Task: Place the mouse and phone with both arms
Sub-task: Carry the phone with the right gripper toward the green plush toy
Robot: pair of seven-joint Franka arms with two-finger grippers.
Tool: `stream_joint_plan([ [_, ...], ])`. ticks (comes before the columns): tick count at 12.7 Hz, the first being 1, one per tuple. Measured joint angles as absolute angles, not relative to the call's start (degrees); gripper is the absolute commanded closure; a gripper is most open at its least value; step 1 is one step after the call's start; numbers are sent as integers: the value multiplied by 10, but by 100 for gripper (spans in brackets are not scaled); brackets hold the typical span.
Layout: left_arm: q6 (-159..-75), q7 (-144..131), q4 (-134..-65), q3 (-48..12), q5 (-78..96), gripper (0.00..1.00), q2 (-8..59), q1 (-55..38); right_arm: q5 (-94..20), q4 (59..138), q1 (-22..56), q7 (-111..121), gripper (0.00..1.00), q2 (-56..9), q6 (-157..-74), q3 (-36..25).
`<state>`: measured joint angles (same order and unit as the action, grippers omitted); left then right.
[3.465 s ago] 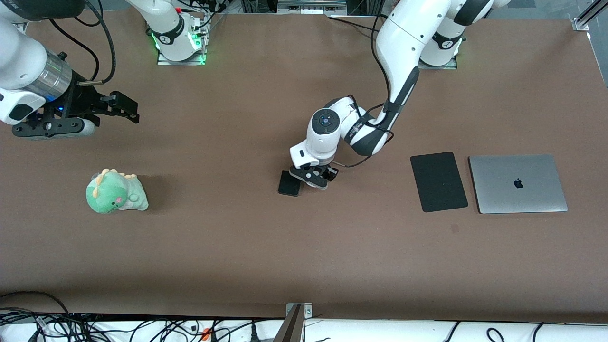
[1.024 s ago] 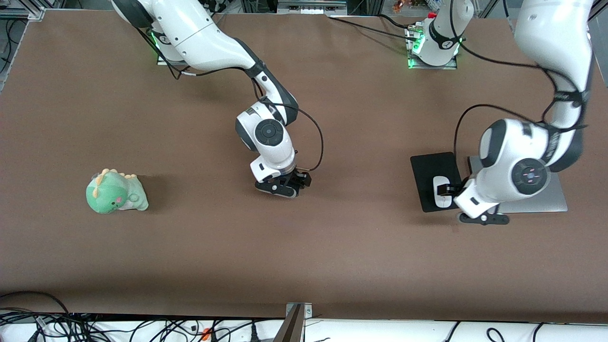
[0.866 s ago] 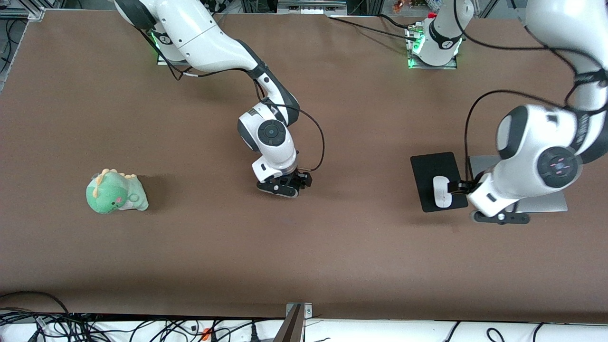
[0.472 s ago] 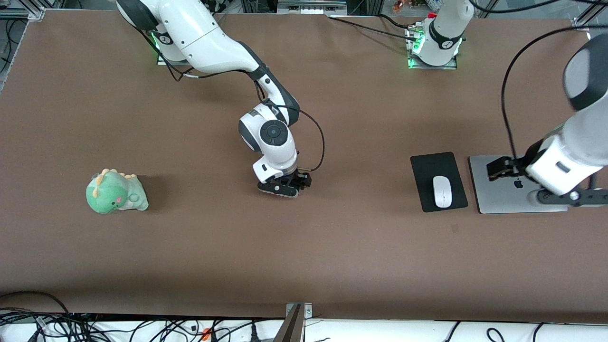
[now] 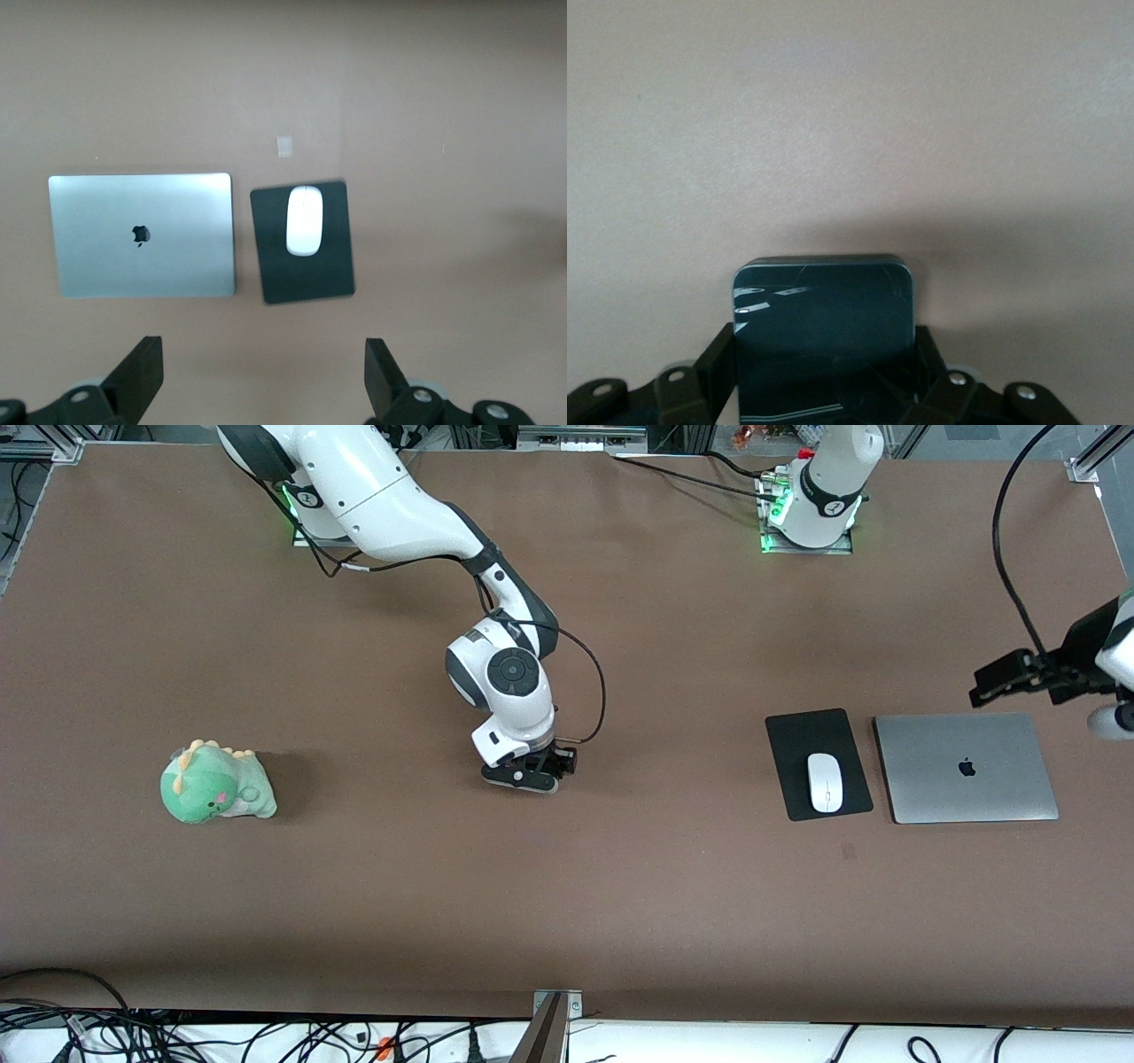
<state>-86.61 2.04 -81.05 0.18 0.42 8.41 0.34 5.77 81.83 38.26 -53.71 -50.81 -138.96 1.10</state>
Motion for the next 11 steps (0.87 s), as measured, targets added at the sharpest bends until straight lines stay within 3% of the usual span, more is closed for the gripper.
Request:
stream_joint_plan([
  [3, -871, 49, -883, 3, -2, 0, 33, 4, 58, 803, 335, -423, 71, -493, -1327, 3],
  [6, -866, 48, -887, 0, -8, 0, 34, 3, 57, 805, 247, -244, 68, -454, -1261, 1],
  [11, -865, 61, -887, -1, -12, 0, 35, 3, 24, 889, 136, -53, 68, -422, -1277, 0],
])
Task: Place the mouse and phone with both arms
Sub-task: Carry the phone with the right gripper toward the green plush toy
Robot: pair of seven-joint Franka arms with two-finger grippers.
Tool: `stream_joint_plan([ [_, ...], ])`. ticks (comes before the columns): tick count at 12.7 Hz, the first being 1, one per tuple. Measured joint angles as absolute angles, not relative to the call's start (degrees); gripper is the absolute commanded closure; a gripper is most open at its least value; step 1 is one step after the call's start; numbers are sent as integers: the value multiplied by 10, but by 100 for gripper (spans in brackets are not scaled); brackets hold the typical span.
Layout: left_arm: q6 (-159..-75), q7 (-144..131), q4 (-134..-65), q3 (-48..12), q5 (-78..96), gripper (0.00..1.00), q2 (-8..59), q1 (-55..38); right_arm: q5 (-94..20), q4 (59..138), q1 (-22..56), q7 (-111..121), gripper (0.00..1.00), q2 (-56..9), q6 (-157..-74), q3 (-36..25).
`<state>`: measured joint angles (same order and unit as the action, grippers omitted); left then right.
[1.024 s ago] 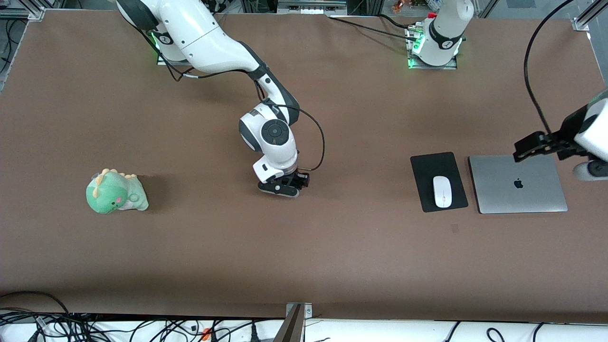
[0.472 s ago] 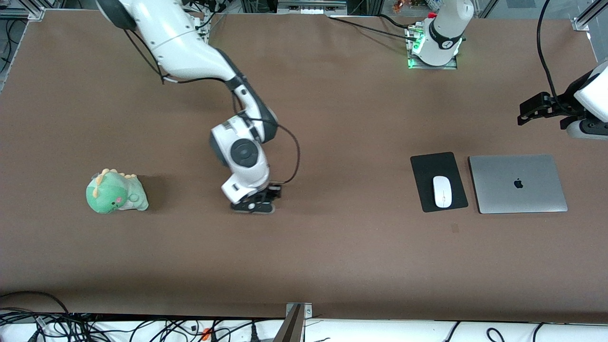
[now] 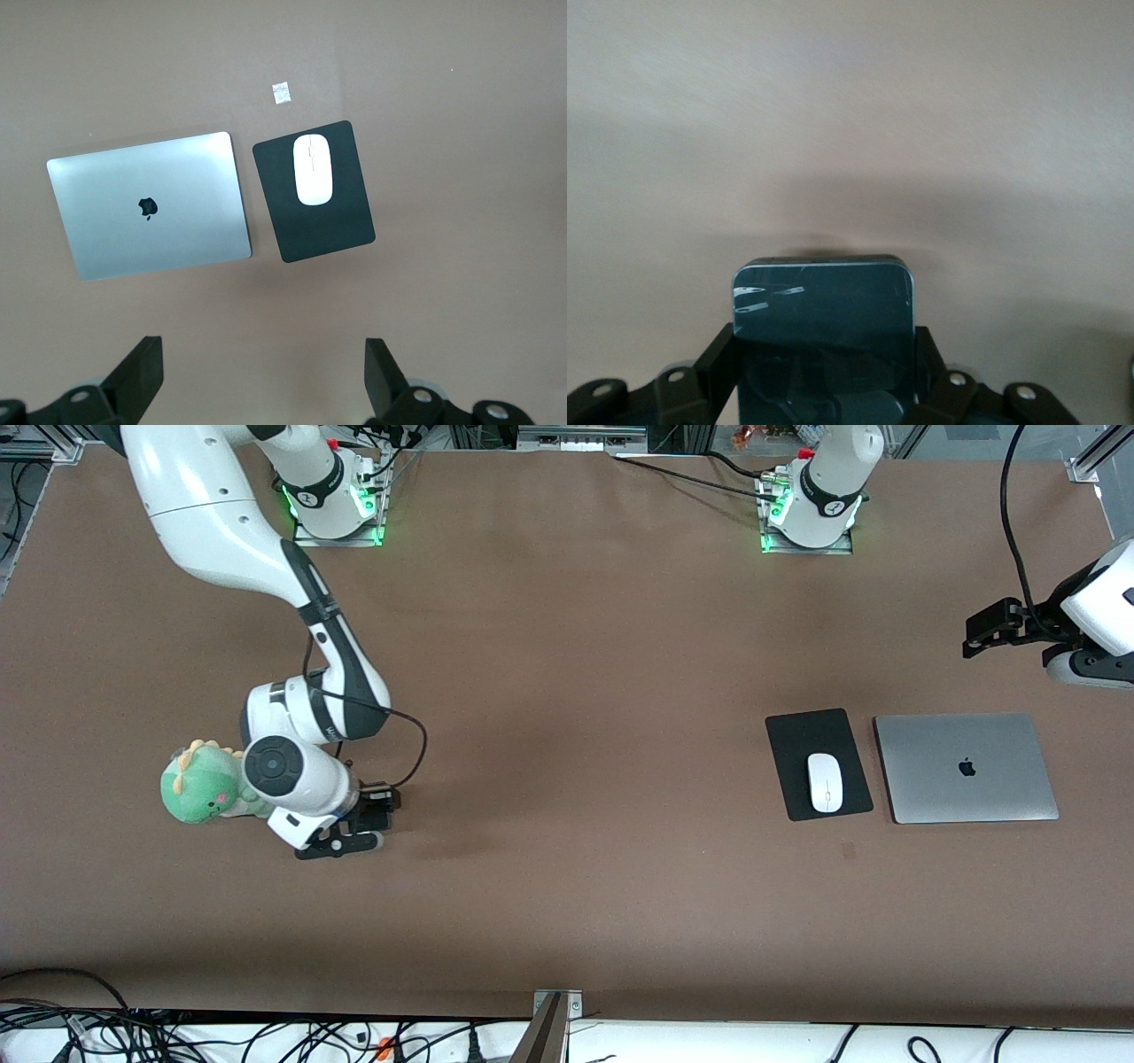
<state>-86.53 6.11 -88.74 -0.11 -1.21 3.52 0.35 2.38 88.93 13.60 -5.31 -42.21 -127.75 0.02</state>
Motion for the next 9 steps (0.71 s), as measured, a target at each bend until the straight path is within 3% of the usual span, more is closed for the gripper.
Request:
stream_joint_plan([
  [2, -865, 62, -887, -1, -13, 0, 36, 4, 24, 914, 118, -41, 66, -418, -1292, 0],
  [5, -865, 62, -887, -1, -13, 0, 36, 4, 24, 958, 98, -33, 54, -414, -1348, 0],
  [6, -865, 63, -887, -1, -13, 0, 36, 4, 24, 968, 94, -31, 34, -414, -1361, 0],
  [7, -865, 63, -887, -1, -13, 0, 36, 4, 24, 971, 92, -30, 0, -412, -1366, 1],
  [9, -865, 63, -887, -1, -13, 0, 36, 4, 17, 973, 92, -30, 0, -408, -1366, 1],
])
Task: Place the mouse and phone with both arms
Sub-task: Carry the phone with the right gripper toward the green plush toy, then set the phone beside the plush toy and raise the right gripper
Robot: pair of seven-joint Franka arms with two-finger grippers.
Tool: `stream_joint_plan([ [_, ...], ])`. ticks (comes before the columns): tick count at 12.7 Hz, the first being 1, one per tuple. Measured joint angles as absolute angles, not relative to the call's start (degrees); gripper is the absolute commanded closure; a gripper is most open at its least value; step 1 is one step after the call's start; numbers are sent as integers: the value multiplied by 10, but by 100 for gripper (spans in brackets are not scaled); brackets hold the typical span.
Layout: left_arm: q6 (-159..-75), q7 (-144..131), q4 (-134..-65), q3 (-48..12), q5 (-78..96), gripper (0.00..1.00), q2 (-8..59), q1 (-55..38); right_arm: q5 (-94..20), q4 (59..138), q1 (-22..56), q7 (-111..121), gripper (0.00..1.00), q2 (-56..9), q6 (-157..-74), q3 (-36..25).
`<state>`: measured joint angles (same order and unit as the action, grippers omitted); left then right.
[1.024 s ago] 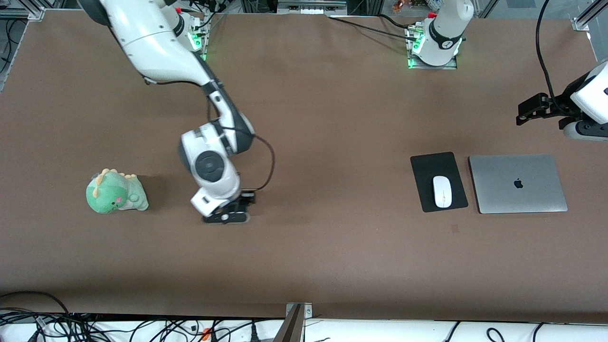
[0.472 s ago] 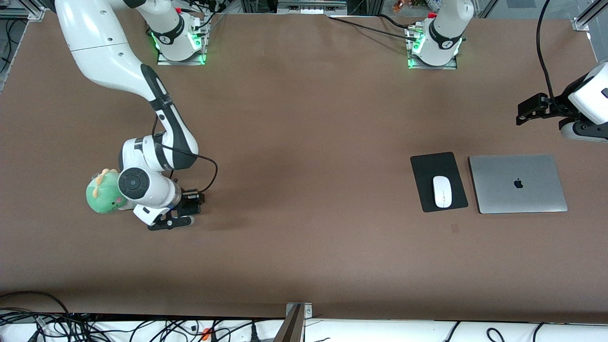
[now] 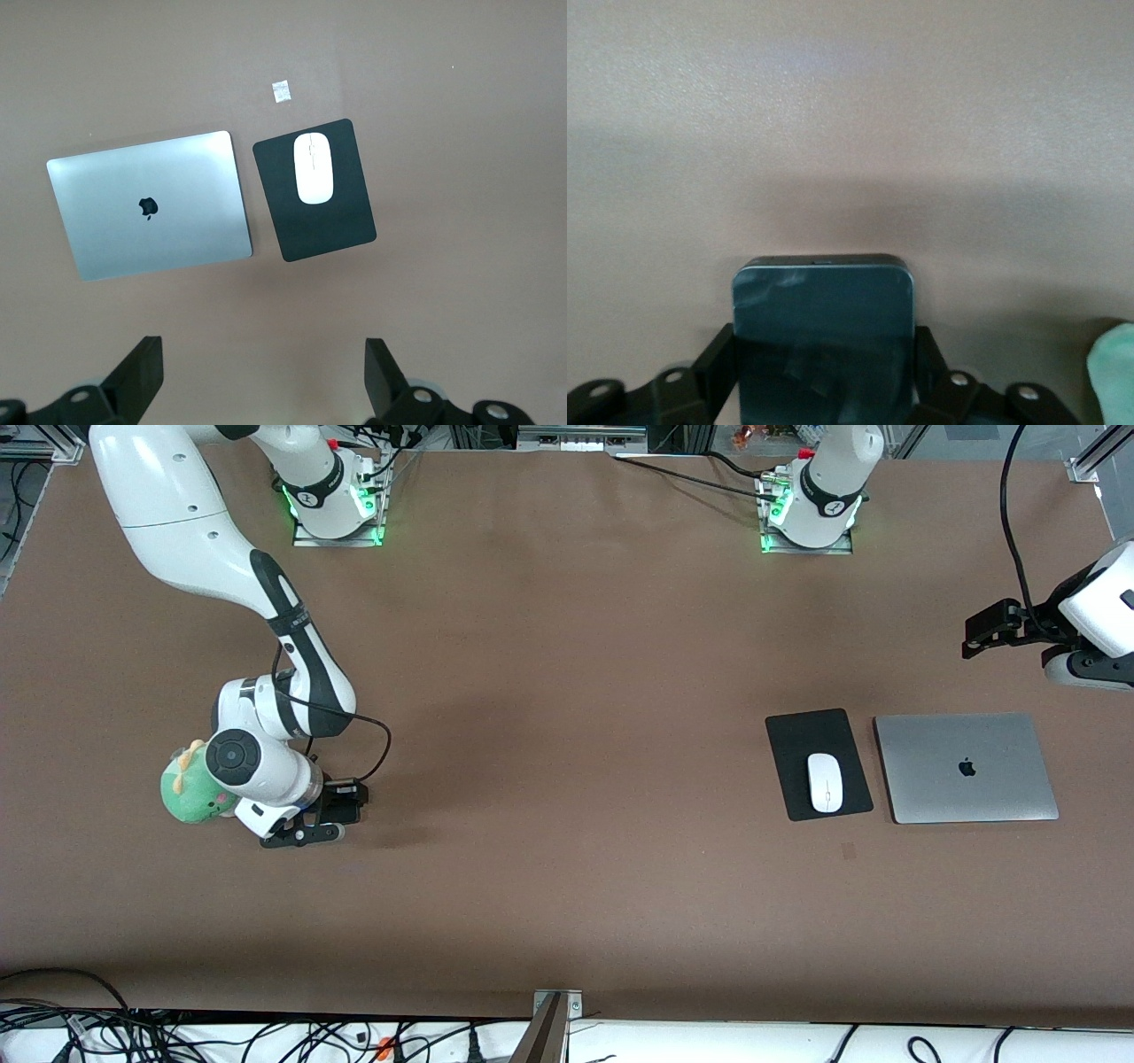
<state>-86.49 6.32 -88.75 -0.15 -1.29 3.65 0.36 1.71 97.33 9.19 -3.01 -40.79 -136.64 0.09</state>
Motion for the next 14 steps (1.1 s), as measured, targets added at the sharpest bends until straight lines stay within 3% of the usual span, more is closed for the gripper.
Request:
stream_joint_plan([
  [4, -865, 64, -888, -3, -31, 0, 37, 3, 0, 968, 92, -61, 0, -346, -1327, 13],
  [11, -865, 69, -888, -6, -35, 0, 37, 3, -1, 955, 92, -101, 0, -106, -1047, 29],
  [14, -865, 70, -888, -6, -35, 0, 37, 3, -1, 958, 83, -91, 0, -51, -973, 25],
])
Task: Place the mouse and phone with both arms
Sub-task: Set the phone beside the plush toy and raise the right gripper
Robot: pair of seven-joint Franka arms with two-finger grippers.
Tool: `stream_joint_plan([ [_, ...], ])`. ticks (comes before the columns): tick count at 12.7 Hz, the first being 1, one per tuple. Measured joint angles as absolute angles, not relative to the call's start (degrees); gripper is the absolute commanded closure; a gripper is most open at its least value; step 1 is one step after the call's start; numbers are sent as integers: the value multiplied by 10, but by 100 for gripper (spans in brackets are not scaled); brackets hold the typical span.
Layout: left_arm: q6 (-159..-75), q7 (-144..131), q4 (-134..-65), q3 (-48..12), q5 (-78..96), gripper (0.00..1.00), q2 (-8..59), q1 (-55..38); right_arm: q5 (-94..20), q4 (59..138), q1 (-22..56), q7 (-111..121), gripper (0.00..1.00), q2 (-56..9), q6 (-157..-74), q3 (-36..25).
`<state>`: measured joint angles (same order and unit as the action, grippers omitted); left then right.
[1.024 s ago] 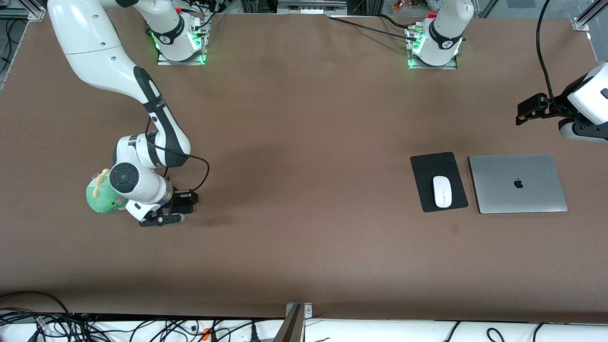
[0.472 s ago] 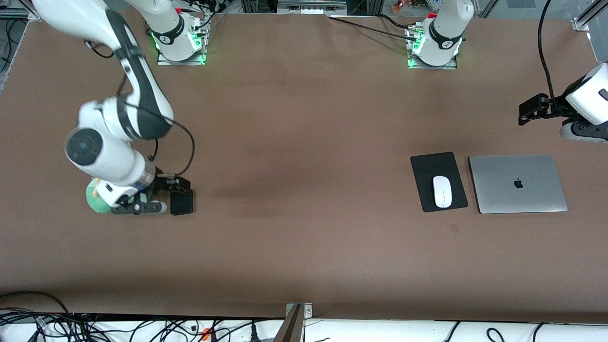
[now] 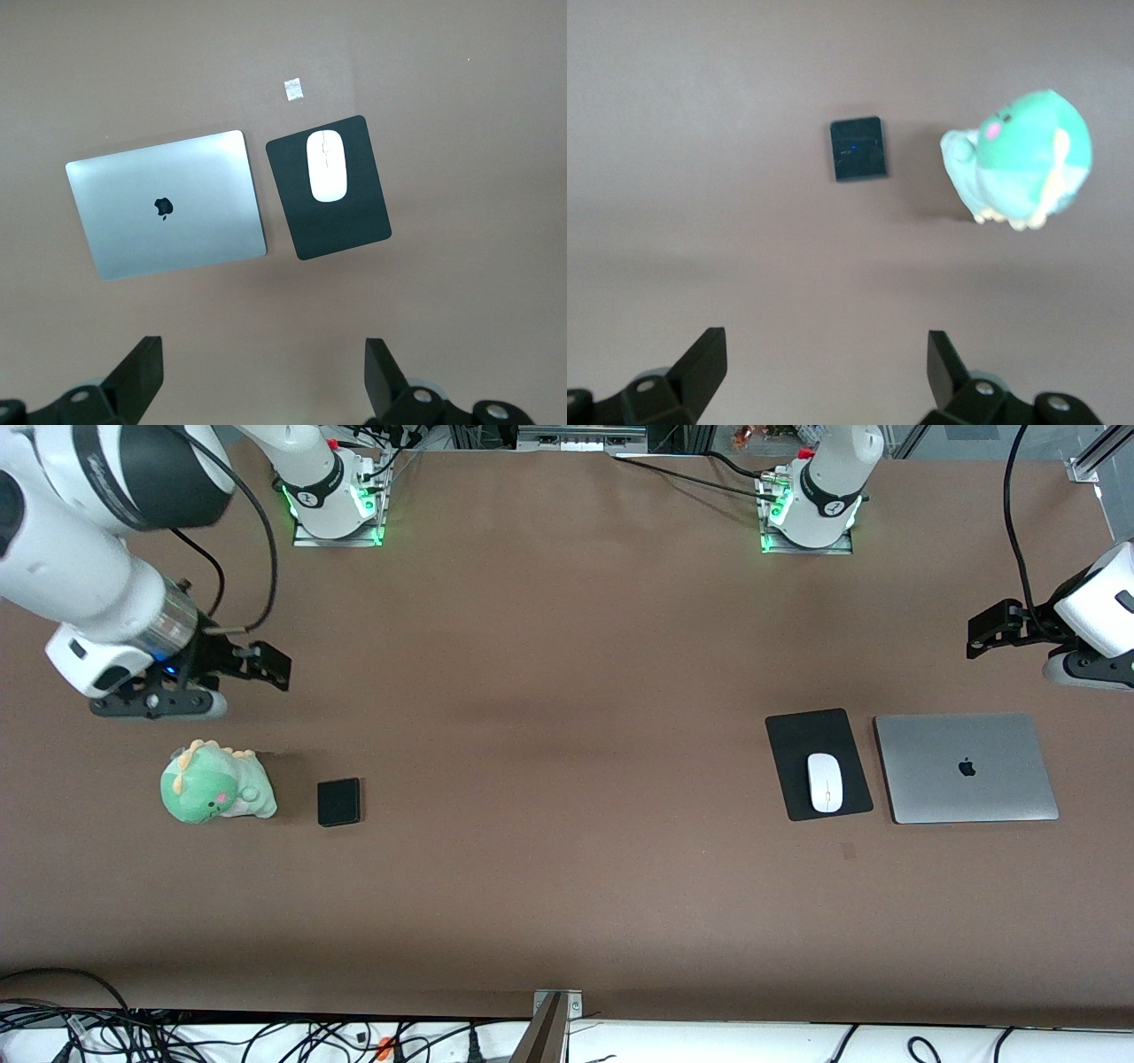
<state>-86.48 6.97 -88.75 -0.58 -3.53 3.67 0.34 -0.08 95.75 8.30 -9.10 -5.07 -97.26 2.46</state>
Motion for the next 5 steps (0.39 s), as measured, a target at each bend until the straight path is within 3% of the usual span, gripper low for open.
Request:
stream_joint_plan([
  [5, -865, 70, -888, -6, -35, 0, 37, 3, -1, 948, 59, -75, 0, -45, -952, 24],
])
